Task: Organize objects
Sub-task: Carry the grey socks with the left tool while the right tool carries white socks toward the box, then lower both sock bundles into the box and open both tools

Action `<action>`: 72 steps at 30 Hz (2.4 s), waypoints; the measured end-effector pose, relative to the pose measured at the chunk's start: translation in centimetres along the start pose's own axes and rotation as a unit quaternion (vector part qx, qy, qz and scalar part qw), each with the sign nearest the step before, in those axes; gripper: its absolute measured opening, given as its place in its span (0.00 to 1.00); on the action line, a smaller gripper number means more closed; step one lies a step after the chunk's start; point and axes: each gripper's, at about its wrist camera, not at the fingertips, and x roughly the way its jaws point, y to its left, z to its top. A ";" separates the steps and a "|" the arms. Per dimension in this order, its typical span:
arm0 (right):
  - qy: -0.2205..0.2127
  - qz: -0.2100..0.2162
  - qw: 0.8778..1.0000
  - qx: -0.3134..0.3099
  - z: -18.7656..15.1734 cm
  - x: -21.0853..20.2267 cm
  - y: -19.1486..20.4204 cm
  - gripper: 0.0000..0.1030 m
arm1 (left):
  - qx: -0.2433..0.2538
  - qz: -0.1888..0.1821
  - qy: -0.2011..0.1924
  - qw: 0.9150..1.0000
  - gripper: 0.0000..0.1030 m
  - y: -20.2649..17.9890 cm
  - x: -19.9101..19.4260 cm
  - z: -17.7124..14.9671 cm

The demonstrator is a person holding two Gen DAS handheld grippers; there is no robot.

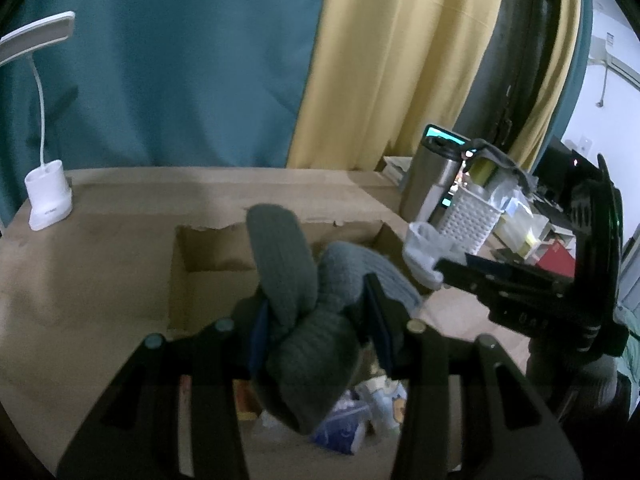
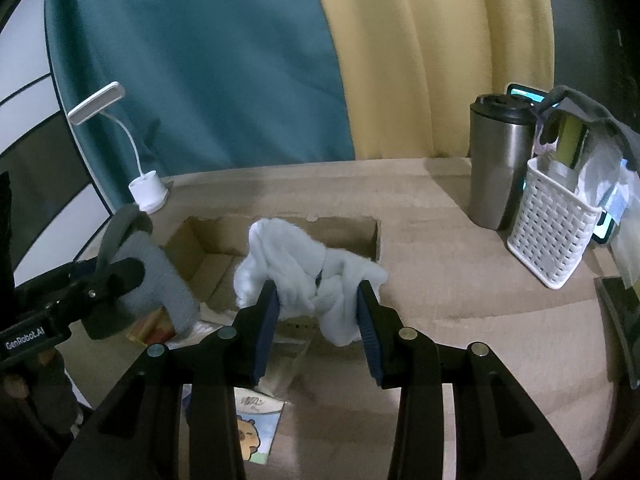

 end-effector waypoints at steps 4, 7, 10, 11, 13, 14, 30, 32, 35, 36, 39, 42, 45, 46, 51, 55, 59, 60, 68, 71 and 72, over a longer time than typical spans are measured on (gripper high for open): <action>-0.001 0.000 1.000 0.003 0.3 0.5 -0.3 0.40 | 0.005 0.001 0.004 1.000 0.43 0.0 0.7 0.6; -0.001 0.000 1.000 0.003 0.5 0.7 -0.4 0.40 | 0.008 -0.001 0.005 1.000 0.43 0.0 1.1 1.0; 0.000 0.000 1.000 0.005 0.8 1.0 -0.6 0.40 | 0.011 -0.004 0.008 1.000 0.43 -0.2 1.6 1.3; 0.001 0.000 1.000 0.006 0.9 1.1 -0.6 0.40 | 0.011 -0.005 0.009 1.000 0.43 -0.2 1.8 1.3; 0.005 0.001 1.000 0.005 0.9 1.4 -0.7 0.40 | 0.009 -0.006 0.012 1.000 0.43 -0.1 2.3 1.4; 0.007 0.002 1.000 0.004 1.0 1.5 -0.6 0.40 | 0.008 -0.007 0.013 1.000 0.43 -0.1 2.4 1.4; 0.040 0.002 0.999 -0.015 0.8 3.5 0.0 0.40 | 0.013 -0.016 0.037 0.999 0.43 -0.3 5.6 1.6; 0.043 0.001 0.999 -0.017 0.8 3.8 0.0 0.40 | 0.013 -0.016 0.041 0.999 0.43 -0.3 6.1 1.6; 0.048 0.003 0.999 -0.018 0.9 4.2 0.1 0.40 | 0.013 -0.014 0.045 0.999 0.43 -0.3 6.7 1.6; 0.049 0.003 0.999 -0.019 0.9 4.3 0.1 0.40 | 0.013 -0.014 0.047 0.999 0.43 -0.3 7.0 1.6; 0.052 0.003 0.998 -0.021 1.0 4.7 0.2 0.40 | 0.012 -0.010 0.054 0.998 0.43 -0.2 7.7 1.6; 0.058 0.002 0.998 -0.027 1.0 5.1 0.3 0.40 | 0.012 -0.008 0.064 0.998 0.43 -0.1 8.4 1.4; 0.072 0.002 0.997 -0.028 0.9 5.8 0.3 0.40 | 0.014 -0.006 0.071 0.997 0.43 -0.1 9.0 1.2; 0.076 0.001 0.997 -0.028 0.8 6.0 0.3 0.40 | 0.015 -0.007 0.074 0.997 0.43 -0.1 9.2 1.2; 0.084 -0.006 0.996 -0.031 0.4 6.7 0.4 0.40 | 0.021 -0.007 0.087 0.996 0.44 -0.1 10.2 1.1; 0.087 -0.011 0.996 -0.036 0.4 6.8 0.5 0.41 | 0.026 -0.005 0.103 0.994 0.44 -0.2 11.1 1.0; 0.094 -0.019 0.994 -0.050 0.3 7.0 0.8 0.43 | 0.026 -0.003 0.123 0.992 0.45 0.1 12.2 0.6; 0.095 -0.020 0.994 -0.050 0.3 7.1 0.9 0.43 | 0.027 -0.002 0.127 0.992 0.45 0.1 12.4 0.5; 0.104 -0.019 0.993 -0.052 0.3 7.3 1.0 0.52 | 0.022 0.002 0.149 0.989 0.48 0.4 13.4 0.0; 0.104 -0.015 0.993 -0.051 0.3 7.2 1.0 0.56 | 0.023 0.004 0.148 0.989 0.50 0.4 13.4 -0.1; 0.104 -0.016 0.993 -0.051 0.3 7.2 1.0 0.58 | 0.024 0.002 0.149 0.989 0.50 0.4 13.3 -0.1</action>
